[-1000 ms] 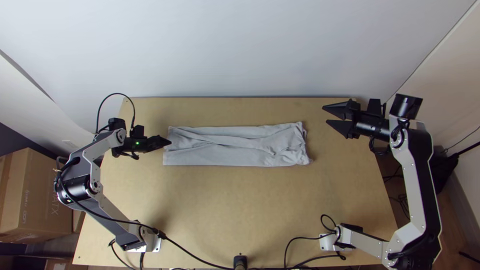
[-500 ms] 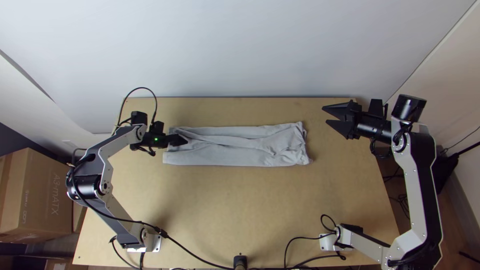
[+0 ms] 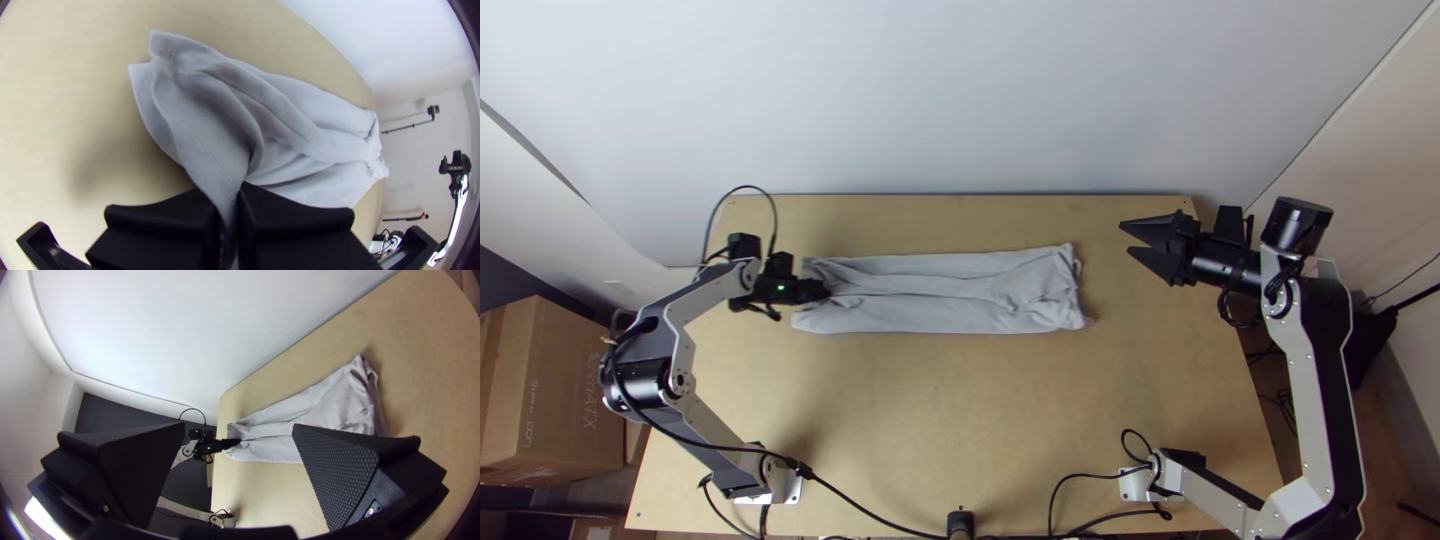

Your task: Fold the t-shirt

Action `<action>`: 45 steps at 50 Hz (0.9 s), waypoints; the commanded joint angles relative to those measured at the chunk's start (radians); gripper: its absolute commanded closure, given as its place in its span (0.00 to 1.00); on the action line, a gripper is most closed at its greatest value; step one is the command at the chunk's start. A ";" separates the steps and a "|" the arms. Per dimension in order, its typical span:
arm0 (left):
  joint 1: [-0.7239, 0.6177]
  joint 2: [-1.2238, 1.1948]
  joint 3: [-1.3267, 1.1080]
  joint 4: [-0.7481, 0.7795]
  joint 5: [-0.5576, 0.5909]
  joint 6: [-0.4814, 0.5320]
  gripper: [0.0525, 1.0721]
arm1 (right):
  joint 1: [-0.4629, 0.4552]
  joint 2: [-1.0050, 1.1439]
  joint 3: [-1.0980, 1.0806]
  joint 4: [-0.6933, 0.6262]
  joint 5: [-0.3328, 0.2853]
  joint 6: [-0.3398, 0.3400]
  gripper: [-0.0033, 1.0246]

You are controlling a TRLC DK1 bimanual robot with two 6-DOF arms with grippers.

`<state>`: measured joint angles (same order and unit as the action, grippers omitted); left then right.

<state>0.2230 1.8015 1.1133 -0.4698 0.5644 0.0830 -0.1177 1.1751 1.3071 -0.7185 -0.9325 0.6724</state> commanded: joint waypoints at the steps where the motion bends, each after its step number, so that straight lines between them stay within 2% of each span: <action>1: 0.145 -0.039 -0.018 -0.043 -0.009 0.092 0.97 | 0.009 -0.014 -0.026 0.010 0.000 -0.017 0.04; 12: 0.381 -0.050 -0.007 -0.138 -0.009 0.284 0.97 | 0.003 -0.008 -0.040 0.021 0.024 -0.040 0.04; 17: 0.461 -0.096 -0.012 -0.145 -0.012 0.330 0.97 | 0.004 -0.005 -0.046 0.019 0.043 -0.043 0.04; 25: 0.498 -0.175 -0.013 -0.197 -0.103 0.380 0.97 | 0.024 -0.005 -0.055 0.019 0.064 -0.039 0.04; 33: 0.386 -0.332 -0.012 -0.216 -0.276 0.371 0.97 | 0.058 -0.006 -0.058 0.019 0.101 -0.039 0.04; 40: 0.188 -0.449 0.010 -0.224 -0.451 0.331 0.97 | 0.078 -0.011 -0.062 0.019 0.139 -0.040 0.04; 45: 0.022 -0.464 0.045 -0.239 -0.643 0.297 0.97 | 0.078 -0.020 -0.071 0.016 0.147 -0.040 0.04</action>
<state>0.3588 1.3663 1.1240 -0.6846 0.0238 0.4118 -0.0467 1.1751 1.2629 -0.7044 -0.7979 0.6418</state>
